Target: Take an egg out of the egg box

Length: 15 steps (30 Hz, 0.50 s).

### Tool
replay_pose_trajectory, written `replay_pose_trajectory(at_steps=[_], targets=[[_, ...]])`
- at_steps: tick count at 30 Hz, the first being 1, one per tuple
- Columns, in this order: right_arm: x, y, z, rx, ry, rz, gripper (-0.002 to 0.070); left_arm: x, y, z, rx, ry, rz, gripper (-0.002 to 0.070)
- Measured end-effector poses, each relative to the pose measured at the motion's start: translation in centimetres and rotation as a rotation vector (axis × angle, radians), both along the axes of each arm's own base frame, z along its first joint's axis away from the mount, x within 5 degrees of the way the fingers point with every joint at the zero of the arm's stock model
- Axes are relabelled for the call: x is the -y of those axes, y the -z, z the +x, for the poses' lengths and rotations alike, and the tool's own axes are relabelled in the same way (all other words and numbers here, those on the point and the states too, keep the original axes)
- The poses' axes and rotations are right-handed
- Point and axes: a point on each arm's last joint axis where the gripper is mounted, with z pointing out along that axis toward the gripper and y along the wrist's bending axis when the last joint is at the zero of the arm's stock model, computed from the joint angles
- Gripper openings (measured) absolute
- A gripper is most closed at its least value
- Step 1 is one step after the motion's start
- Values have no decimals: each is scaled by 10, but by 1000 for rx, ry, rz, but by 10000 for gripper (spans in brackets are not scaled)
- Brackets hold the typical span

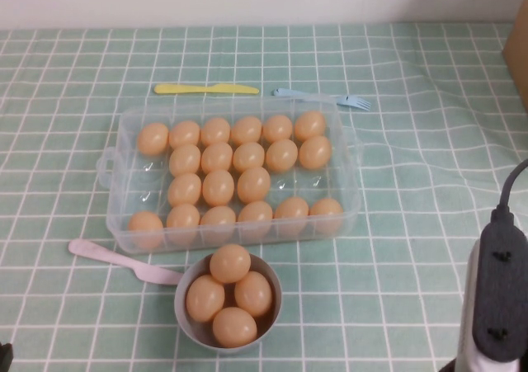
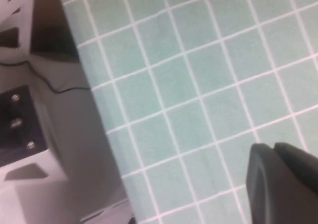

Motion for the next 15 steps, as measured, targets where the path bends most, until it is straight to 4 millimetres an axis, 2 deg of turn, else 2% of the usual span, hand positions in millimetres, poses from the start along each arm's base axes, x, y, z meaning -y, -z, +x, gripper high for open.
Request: replay_pose_trajectory(at_steps=[3,6,12,15], targets=[[-2,4,4,37,16,26,-15,0,0,0,0,0,0,-3],[4,13,12,89,124,107,-16,0,0,0,0,0,0,-3],[54,49,16,285,474,312,-16,0,0,0,0,0,0,-3],[80,67,7,416,625,375,-16,0,0,0,0,0,0,-3]])
